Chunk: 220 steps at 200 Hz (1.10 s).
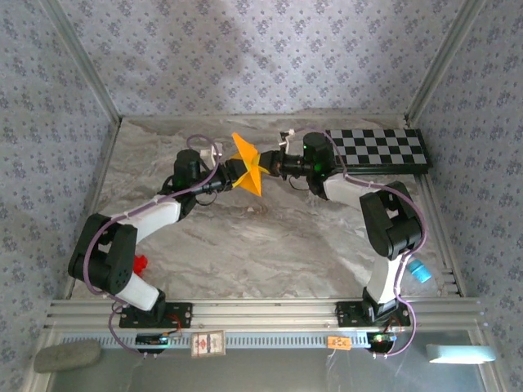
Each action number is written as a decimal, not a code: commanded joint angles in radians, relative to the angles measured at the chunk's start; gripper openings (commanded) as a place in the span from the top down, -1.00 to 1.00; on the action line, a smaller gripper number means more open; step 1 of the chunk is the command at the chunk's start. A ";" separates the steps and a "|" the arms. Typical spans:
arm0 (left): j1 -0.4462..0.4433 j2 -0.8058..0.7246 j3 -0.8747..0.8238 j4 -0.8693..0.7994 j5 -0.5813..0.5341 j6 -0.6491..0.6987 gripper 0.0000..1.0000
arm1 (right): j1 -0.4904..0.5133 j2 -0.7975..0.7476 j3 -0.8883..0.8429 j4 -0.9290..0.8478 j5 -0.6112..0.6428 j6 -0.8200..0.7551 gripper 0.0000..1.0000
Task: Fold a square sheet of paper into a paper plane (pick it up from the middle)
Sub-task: Turn over the paper at the center of the table.
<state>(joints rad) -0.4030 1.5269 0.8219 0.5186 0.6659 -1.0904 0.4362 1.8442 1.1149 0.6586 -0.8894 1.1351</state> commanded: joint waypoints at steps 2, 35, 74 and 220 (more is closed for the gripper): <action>-0.013 -0.001 0.028 0.075 0.029 0.018 0.11 | -0.003 -0.001 -0.013 0.122 -0.037 0.098 1.00; -0.020 0.002 0.028 0.133 0.054 0.024 0.22 | -0.003 0.006 -0.017 0.164 -0.043 0.139 1.00; -0.022 0.005 0.016 0.197 0.060 0.020 0.36 | -0.002 0.018 -0.018 0.209 -0.050 0.182 1.00; -0.017 -0.007 0.009 0.123 0.011 0.073 0.81 | -0.040 -0.026 -0.061 0.182 -0.016 0.162 0.29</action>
<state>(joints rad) -0.4194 1.5280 0.8219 0.6724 0.6895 -1.0744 0.4255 1.8549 1.0939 0.8581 -0.9150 1.3266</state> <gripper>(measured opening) 0.100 0.238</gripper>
